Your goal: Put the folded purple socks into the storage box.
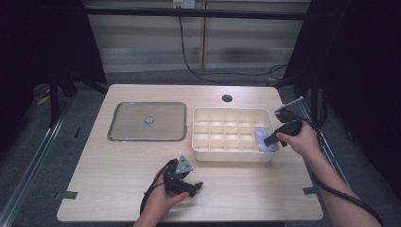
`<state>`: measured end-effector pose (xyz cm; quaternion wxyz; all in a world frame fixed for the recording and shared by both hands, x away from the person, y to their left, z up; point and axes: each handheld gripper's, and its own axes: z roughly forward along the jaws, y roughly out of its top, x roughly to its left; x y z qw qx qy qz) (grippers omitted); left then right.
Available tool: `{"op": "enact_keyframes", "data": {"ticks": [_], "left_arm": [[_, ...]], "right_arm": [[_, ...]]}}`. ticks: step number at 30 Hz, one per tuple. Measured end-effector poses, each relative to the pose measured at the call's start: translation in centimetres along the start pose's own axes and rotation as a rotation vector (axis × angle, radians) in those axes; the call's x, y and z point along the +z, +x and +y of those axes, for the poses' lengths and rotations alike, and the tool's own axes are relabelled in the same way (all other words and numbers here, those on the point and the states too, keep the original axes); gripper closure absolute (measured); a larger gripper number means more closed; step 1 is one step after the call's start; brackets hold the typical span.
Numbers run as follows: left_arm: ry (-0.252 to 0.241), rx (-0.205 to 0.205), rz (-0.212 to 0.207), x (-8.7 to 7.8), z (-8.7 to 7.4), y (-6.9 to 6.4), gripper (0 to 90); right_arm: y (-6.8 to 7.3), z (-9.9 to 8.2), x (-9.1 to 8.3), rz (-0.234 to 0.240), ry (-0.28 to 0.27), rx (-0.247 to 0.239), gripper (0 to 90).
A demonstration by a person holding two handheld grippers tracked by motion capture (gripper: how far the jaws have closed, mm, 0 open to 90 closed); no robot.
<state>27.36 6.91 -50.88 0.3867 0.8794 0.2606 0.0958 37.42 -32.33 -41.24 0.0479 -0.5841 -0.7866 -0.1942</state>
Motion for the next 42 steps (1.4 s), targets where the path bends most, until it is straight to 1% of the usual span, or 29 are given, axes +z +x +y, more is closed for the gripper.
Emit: {"op": "enact_keyframes", "data": {"ticks": [9,17,20,27,32,35,42], "left_arm": [[0.0,0.0,0.001,0.0,0.0,0.0,16.1],[0.001,0.0,0.001,0.0,0.0,0.0,16.1],[0.006,0.001,0.0,-0.1,0.0,0.0,16.2],[0.005,0.0,0.0,-0.1,0.0,0.0,16.1],[0.005,0.001,0.001,-0.1,0.0,0.0,16.1],[0.005,0.001,0.001,-0.1,0.0,0.0,16.1],[0.005,0.002,0.003,-0.1,0.0,0.0,16.1]], "right_arm": [[0.1,-0.1,0.3,-0.005,0.009,-0.002,71.9],[0.4,0.0,0.5,-0.03,0.023,-0.022,71.9],[0.5,0.0,0.5,-0.042,0.025,-0.022,71.9],[0.6,0.0,0.6,-0.047,0.028,-0.033,71.9],[0.6,0.0,0.8,-0.062,0.039,-0.037,72.0],[0.6,0.0,1.0,-0.064,0.044,-0.038,72.1],[0.9,0.0,1.2,-0.083,0.052,-0.053,72.2]]}}
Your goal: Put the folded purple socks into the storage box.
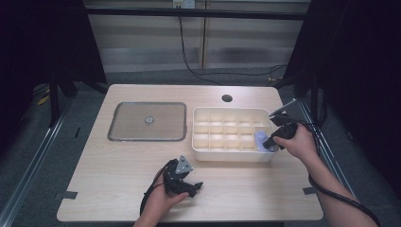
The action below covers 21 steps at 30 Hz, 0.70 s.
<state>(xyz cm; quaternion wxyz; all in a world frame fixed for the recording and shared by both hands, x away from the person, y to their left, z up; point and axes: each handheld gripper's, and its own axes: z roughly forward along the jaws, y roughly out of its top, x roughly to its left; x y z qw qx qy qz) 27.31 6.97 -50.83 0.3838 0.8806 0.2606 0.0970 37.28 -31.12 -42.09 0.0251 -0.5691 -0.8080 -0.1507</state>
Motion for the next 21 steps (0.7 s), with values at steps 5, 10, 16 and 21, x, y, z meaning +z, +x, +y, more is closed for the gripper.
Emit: {"op": "enact_keyframes", "data": {"ticks": [5,10,16,21], "left_arm": [[0.0,0.0,0.0,0.0,0.0,0.0,16.2],[0.0,0.0,0.0,0.0,0.0,0.0,16.2],[0.0,0.0,0.0,0.0,0.0,0.0,16.1],[0.001,0.001,0.0,-0.01,0.0,0.0,16.2]], "right_arm": [[0.14,-0.05,0.3,-0.01,0.002,-0.007,72.3],[0.23,-0.05,0.44,-0.017,0.006,-0.013,72.4],[0.35,-0.14,0.61,-0.026,0.004,-0.019,72.5],[0.4,-0.17,0.82,-0.031,0.006,-0.023,72.5]]}}
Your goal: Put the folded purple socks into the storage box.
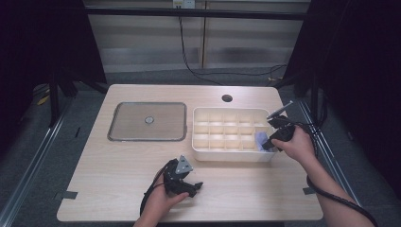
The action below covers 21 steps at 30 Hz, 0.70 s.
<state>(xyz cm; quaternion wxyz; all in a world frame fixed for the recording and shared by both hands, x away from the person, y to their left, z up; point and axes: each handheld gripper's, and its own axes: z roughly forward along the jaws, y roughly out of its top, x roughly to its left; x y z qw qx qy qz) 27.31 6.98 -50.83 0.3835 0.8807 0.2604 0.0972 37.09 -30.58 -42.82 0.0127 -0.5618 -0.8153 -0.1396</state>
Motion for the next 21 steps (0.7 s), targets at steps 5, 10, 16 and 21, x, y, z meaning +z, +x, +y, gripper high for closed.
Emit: {"op": "enact_keyframes", "data": {"ticks": [5,10,16,21], "left_arm": [[0.0,-0.001,0.0,0.0,0.0,0.0,16.2],[0.0,0.0,0.0,0.0,0.0,0.0,16.1],[-0.001,0.0,0.0,0.0,0.0,0.0,16.1],[0.0,0.0,0.0,0.0,0.0,0.0,16.1]], "right_arm": [[0.06,0.06,0.17,-0.004,0.008,0.0,72.6],[0.16,0.08,0.35,-0.016,0.015,-0.008,72.7],[0.31,0.11,0.46,-0.028,0.018,-0.012,72.7],[0.48,0.19,0.5,-0.045,0.026,-0.016,72.5]]}}
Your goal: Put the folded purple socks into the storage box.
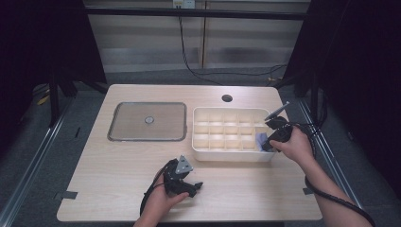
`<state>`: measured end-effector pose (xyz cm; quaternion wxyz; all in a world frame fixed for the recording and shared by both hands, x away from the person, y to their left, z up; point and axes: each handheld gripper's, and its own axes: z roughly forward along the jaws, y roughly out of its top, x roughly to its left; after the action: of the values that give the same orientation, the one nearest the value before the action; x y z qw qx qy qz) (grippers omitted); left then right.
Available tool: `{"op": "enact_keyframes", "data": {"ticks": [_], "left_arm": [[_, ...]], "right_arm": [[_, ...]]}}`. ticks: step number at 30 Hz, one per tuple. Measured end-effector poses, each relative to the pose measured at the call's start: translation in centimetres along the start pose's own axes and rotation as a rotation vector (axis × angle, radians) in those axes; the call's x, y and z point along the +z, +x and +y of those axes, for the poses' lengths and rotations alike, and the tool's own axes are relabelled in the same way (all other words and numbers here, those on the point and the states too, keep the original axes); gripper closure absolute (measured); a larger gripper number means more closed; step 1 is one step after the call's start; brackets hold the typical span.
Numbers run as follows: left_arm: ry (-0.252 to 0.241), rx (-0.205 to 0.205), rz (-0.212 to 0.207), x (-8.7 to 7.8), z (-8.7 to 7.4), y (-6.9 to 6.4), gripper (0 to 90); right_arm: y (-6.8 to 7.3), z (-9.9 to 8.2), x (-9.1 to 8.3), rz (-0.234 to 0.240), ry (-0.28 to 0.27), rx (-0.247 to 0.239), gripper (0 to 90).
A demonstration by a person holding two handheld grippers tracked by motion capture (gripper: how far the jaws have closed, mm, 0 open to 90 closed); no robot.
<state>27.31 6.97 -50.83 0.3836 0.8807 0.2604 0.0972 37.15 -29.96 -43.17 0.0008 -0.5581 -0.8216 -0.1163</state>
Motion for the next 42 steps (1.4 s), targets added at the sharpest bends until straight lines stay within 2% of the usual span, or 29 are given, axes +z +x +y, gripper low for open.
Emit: {"op": "enact_keyframes", "data": {"ticks": [9,19,28,38,42], "left_arm": [[0.0,0.0,0.0,0.0,0.0,0.0,16.1],[0.0,0.0,0.0,0.0,0.0,0.0,16.2],[-0.001,-0.001,0.0,0.0,0.0,0.0,16.2],[0.0,-0.001,0.001,0.0,0.0,0.0,16.2],[0.0,-0.001,0.001,0.0,0.0,0.0,16.2]], "right_arm": [[0.3,0.1,0.0,-0.019,0.008,-0.004,71.7],[-0.1,-0.2,-0.1,0.014,-0.013,0.006,70.2],[0.2,0.2,-1.1,0.005,-0.009,-0.021,62.5],[0.1,0.3,-2.1,0.011,-0.01,-0.026,61.4],[0.1,0.5,-2.5,-0.001,-0.008,-0.028,62.7]]}}
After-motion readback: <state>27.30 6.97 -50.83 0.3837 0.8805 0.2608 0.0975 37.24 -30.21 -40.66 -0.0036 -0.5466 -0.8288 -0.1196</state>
